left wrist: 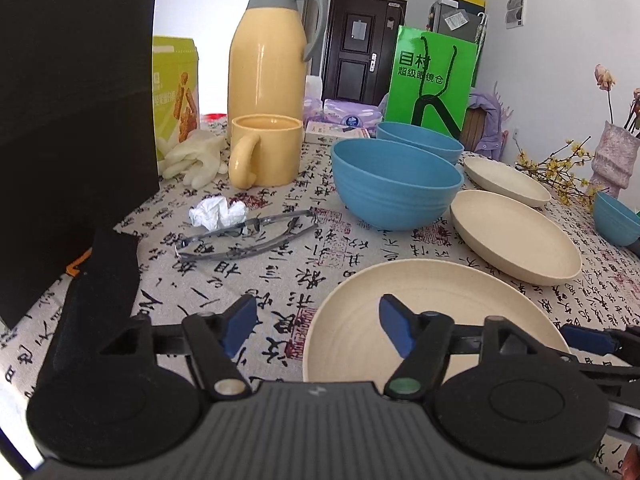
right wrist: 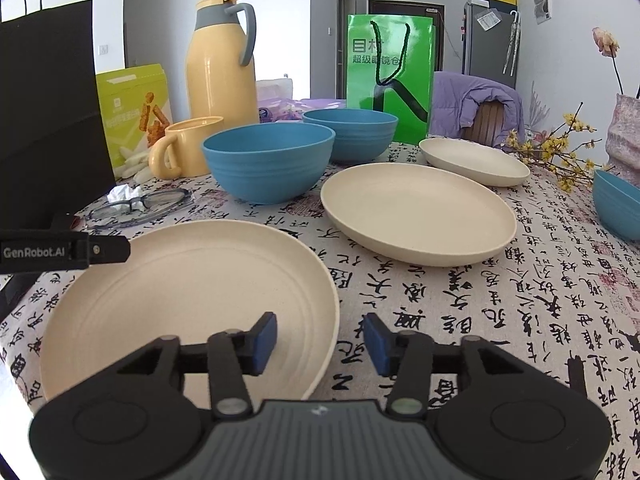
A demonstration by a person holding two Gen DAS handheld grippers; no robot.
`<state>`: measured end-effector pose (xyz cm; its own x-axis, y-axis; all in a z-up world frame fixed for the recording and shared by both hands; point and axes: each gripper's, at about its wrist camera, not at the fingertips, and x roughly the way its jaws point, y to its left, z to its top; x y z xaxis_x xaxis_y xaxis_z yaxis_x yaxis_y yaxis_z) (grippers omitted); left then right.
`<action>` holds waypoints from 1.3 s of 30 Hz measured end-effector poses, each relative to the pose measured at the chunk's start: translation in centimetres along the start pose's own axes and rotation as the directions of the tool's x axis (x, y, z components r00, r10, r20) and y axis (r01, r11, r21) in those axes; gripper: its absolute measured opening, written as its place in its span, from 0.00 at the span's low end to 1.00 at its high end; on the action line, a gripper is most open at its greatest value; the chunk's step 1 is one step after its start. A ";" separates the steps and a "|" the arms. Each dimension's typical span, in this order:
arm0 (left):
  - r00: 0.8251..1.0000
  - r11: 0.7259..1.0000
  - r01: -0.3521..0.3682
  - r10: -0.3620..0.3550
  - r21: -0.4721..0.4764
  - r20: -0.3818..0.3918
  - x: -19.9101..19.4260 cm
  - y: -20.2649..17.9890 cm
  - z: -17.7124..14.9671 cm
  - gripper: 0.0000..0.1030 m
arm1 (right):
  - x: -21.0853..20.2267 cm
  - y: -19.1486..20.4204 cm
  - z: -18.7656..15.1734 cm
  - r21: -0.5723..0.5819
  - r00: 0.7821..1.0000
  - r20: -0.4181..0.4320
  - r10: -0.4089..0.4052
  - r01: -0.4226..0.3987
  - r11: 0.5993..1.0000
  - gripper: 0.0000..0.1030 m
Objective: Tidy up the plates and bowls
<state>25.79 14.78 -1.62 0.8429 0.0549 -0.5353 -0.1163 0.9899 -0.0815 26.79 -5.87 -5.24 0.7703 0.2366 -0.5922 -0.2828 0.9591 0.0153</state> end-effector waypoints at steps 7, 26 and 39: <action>0.993 0.998 0.004 -0.011 0.062 0.119 -3.6 -2.0 -0.5 1.00 | -3.4 -1.9 0.0 0.007 0.991 0.122 -0.047 0.046 0.999 0.88; 0.973 0.991 0.069 -0.092 0.115 0.212 -11.2 -9.1 -4.9 1.00 | -17.3 -10.4 -6.5 0.057 0.918 0.327 -0.223 0.217 0.975 1.00; 0.962 0.985 0.074 -0.112 0.156 0.251 -13.1 -13.7 -5.9 1.00 | -19.8 -14.6 -9.4 0.119 0.905 0.359 -0.228 0.197 0.973 1.00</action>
<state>13.25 -0.32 1.60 0.9552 -0.0249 -0.2951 0.0296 0.9995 0.0115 10.31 -26.06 -1.27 0.9668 0.0516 -0.2502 -0.0549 0.9985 -0.0059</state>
